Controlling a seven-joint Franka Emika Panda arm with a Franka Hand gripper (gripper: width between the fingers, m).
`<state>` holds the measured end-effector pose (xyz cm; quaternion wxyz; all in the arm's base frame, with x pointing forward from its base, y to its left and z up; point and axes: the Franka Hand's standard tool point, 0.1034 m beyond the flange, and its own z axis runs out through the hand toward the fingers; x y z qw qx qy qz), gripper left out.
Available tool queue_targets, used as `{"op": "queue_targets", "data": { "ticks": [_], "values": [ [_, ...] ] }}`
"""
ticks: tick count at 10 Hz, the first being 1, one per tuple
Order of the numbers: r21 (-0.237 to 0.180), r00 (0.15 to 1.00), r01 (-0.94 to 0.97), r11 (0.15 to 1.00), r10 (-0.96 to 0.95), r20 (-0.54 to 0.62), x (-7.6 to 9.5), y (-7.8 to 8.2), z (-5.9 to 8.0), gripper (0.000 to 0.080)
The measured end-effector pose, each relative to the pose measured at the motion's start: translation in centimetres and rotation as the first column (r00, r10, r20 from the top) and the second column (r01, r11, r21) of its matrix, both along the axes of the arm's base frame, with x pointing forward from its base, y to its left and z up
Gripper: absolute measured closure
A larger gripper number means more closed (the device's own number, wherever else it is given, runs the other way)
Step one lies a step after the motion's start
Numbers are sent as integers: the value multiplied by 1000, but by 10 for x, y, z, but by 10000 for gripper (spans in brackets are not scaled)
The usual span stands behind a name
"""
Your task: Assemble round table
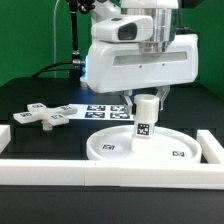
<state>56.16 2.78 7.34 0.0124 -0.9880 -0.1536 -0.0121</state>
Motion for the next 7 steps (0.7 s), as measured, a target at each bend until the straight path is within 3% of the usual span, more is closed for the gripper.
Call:
{"op": "queue_targets", "data": {
  "ticks": [3,5,7],
  "values": [
    [55,925,380,923,-380,-4,1,1,0,390],
    [87,780,625,775,-625,-37,1,2,0,390],
    [93,652,757,647,-757,-43,1,6,-1,390]
  ]
}}
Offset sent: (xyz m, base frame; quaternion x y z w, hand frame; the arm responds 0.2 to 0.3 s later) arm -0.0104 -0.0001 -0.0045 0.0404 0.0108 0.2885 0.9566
